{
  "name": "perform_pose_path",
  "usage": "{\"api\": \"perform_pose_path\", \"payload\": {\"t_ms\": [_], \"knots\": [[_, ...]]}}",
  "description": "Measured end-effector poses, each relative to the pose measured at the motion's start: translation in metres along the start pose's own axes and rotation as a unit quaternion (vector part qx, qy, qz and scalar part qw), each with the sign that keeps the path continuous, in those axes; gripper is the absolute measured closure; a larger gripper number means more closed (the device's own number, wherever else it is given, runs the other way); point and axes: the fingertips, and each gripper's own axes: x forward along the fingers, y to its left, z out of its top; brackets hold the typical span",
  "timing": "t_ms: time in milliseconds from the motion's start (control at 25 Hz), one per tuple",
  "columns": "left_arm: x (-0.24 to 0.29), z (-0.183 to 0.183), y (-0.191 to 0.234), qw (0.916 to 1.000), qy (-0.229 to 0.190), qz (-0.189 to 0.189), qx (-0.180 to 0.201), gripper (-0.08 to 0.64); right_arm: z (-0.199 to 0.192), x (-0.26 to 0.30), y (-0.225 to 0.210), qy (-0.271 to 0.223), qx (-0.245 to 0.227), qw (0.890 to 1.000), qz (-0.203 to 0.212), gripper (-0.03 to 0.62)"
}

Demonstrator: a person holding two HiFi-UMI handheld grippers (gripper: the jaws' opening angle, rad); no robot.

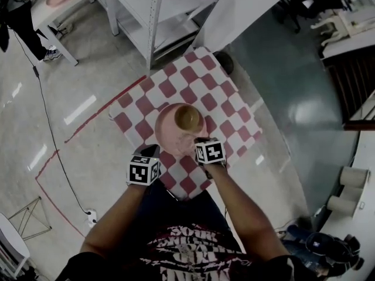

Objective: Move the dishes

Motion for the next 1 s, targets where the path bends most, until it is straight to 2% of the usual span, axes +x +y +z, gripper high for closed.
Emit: {"api": "perform_pose_path", "payload": {"t_ms": [240,360,480,720,1000], "knots": [[0.009,0.024,-0.028,0.9994,-0.005,-0.002,0.035,0.531,0.005,-0.032,-0.029,-0.031,0.040,0.999,0.003,0.548],[0.015,0.024,-0.039,0.9992,0.002,0.012,0.039,0.531,0.002,-0.044,-0.046,-0.048,0.062,0.997,0.013,0.548],[0.020,0.027,-0.054,0.9988,0.001,0.030,0.040,0.531,-0.001,-0.053,-0.062,-0.061,0.060,0.996,0.028,0.548],[0.031,0.020,-0.097,0.9979,-0.006,0.065,-0.001,0.531,-0.020,-0.055,-0.123,-0.065,0.039,0.996,0.044,0.548],[0.006,-0.014,-0.113,0.9910,-0.016,0.122,-0.055,0.531,-0.049,-0.028,-0.145,-0.023,-0.008,0.996,0.081,0.548]]}}
